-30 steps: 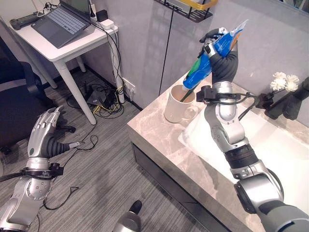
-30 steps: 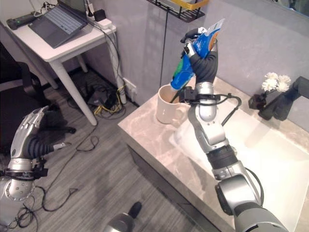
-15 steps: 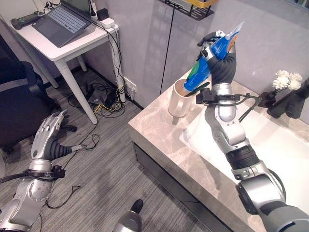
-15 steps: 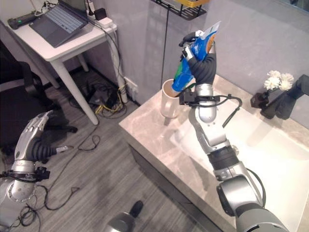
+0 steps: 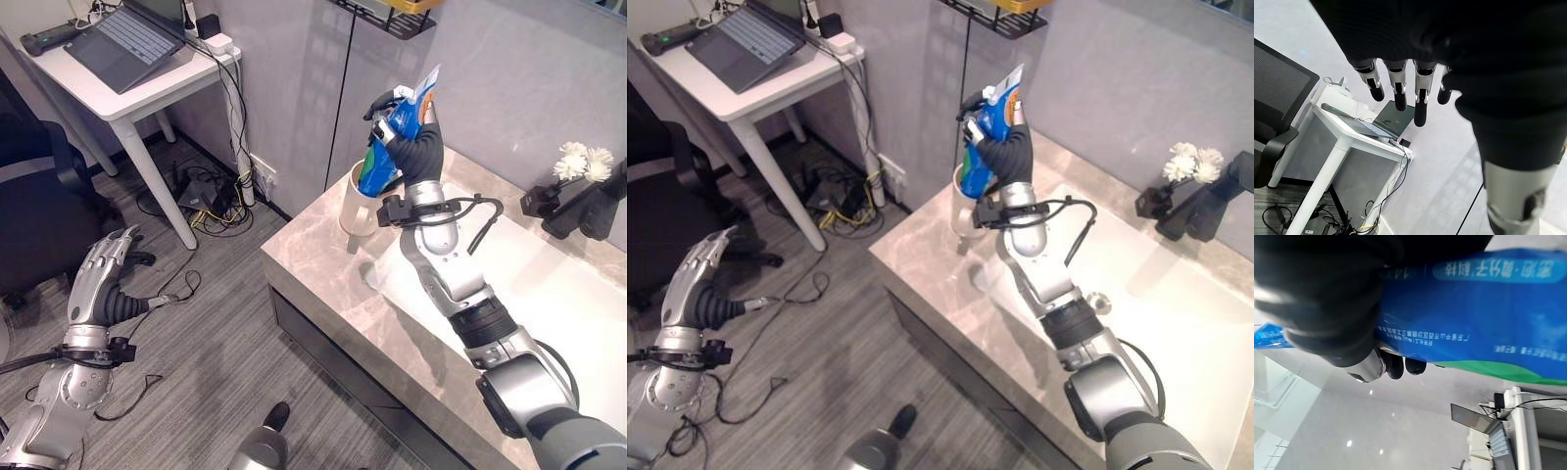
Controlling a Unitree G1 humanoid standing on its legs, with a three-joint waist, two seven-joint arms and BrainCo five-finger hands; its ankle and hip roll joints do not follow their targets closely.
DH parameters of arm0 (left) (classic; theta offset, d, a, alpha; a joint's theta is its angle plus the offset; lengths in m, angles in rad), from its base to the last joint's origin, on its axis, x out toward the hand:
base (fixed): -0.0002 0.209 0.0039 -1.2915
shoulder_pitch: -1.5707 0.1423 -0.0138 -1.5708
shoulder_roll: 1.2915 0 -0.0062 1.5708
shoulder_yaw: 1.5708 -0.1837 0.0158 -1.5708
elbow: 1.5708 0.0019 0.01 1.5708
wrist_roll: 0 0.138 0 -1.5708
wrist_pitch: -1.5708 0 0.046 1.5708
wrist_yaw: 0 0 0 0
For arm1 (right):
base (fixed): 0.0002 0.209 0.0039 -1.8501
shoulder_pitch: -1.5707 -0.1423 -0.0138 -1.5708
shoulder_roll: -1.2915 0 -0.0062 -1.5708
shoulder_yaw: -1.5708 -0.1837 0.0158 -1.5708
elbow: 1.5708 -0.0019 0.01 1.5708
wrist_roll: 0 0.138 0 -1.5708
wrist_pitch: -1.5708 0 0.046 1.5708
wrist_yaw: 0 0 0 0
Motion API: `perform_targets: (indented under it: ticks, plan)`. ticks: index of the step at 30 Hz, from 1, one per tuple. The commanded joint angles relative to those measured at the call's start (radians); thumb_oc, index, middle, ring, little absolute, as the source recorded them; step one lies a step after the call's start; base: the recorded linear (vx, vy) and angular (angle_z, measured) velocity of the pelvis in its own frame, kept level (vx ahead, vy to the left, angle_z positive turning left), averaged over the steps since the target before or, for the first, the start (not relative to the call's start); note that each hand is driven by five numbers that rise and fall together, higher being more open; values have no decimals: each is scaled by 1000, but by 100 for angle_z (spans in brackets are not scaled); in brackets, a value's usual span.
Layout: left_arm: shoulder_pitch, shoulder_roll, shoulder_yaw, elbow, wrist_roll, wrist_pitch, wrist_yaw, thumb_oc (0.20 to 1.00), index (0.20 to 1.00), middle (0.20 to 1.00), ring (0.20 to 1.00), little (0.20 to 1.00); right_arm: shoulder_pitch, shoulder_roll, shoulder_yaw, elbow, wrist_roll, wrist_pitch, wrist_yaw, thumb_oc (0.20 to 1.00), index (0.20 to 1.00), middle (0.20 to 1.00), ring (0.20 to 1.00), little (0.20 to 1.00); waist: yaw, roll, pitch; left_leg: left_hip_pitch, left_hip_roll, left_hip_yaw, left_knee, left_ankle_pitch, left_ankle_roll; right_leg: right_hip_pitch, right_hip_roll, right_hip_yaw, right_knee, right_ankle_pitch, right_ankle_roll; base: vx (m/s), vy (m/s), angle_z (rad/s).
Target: Put brush and paste in cup on sink, flatten towel.
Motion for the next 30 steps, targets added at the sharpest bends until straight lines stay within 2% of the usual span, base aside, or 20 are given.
perform_targets:
  ticks: [1,2,3,4,10,22,28,30]
  plan:
    - [-18,41,3,-10,-14,-23,7,1000,1000,1000,1000,1000,-62,-16,-4,-30,-18,-35,9,200,200,200,200,200,0,-44,-19,-21,-24,7,-49,44,48,88,-71,33,1,159,73,0,0,0]
    - [-17,41,3,-10,-14,-23,7,1000,1000,1000,1000,1000,-63,-17,-2,-27,-18,-33,10,495,495,495,495,495,0,-46,-19,-22,-23,6,-49,43,48,88,-71,33,1,159,73,0,0,0]
    - [-18,43,2,-8,-14,-22,7,1000,1000,1000,1000,1000,-64,-19,0,-24,-20,-30,10,658,658,658,658,658,-1,-47,-20,-21,-23,7,-49,43,48,88,-70,33,1,160,73,0,0,0]
    - [-17,45,2,-11,-15,-22,4,1000,1000,1000,1000,1000,-66,-21,3,-23,-22,-28,10,1000,1000,1000,1000,1000,-1,-50,-20,-21,-23,6,-49,43,47,88,-70,34,1,160,72,0,0,0]
    - [-21,42,-8,-11,-17,-23,1,1000,1000,1000,1000,1000,-74,-14,7,2,-35,-18,1,1000,1000,1000,1000,1000,-4,-52,-24,-18,-20,16,-49,41,48,86,-69,42,1,162,71,0,0,0]
    - [-33,31,-47,6,-13,-24,2,1000,1000,1000,1000,1000,-82,-4,-25,6,-88,-23,-51,1000,1000,1000,1000,1000,-12,-32,-35,-8,-20,26,-49,39,50,88,-73,46,0,168,73,-7,8,-2]
    - [-43,8,-71,7,-7,-28,5,1000,1000,1000,1000,1000,-27,-41,-120,-175,-213,-45,-118,1000,1000,1000,1000,1000,-48,-10,-52,10,-22,45,-49,29,60,89,-83,67,4,183,80,-19,55,-7]
    - [-32,-16,-61,1,-11,-32,3,1000,1000,1000,1000,1000,53,-108,-198,-281,-332,-45,-151,1000,1000,1000,1000,1000,-79,2,-60,26,-24,60,-49,27,69,85,-92,86,20,193,81,-6,98,-9]
